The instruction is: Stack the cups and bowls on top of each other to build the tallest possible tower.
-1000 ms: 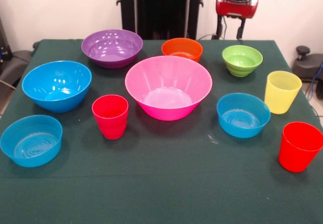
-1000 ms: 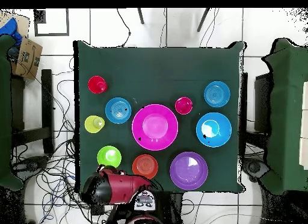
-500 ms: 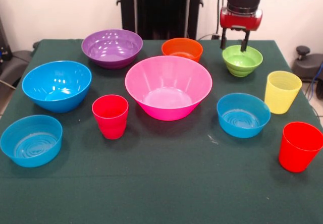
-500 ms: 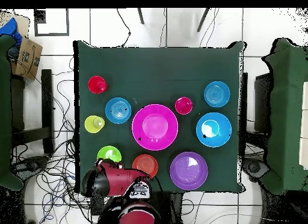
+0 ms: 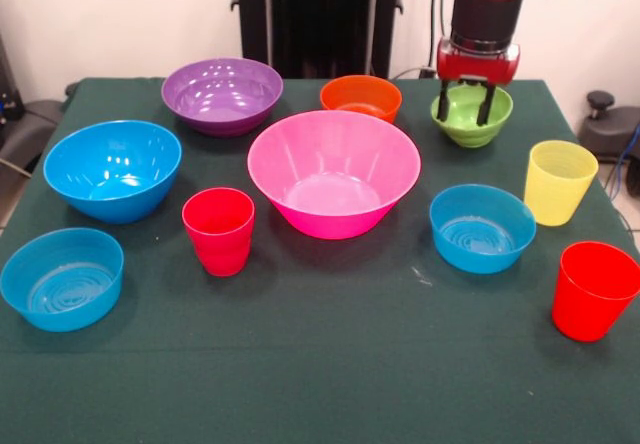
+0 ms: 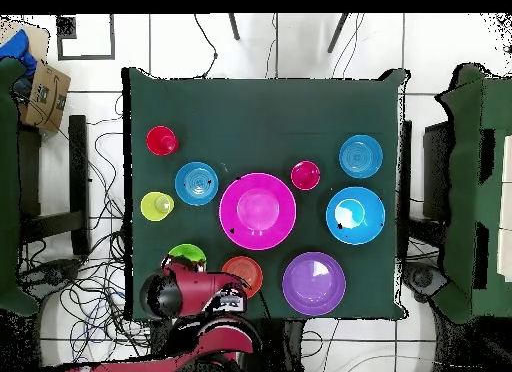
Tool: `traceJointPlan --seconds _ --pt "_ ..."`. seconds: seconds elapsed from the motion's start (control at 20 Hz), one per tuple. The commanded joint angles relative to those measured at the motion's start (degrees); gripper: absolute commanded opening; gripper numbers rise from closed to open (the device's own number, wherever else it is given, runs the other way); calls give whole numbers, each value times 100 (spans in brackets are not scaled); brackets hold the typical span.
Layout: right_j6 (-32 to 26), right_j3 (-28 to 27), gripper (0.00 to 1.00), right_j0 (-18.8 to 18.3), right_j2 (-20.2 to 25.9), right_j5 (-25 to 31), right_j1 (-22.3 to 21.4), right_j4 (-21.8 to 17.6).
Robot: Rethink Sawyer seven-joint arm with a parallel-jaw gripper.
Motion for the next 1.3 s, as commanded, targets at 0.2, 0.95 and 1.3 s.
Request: traceJointPlan --seconds 0.2,0.95,1.3 --pt "854 -676 100 -84 276 -598 596 -6" --pt "942 84 100 73 220 292 -605 212" --pt "833 191 100 36 219 734 -1022 169"
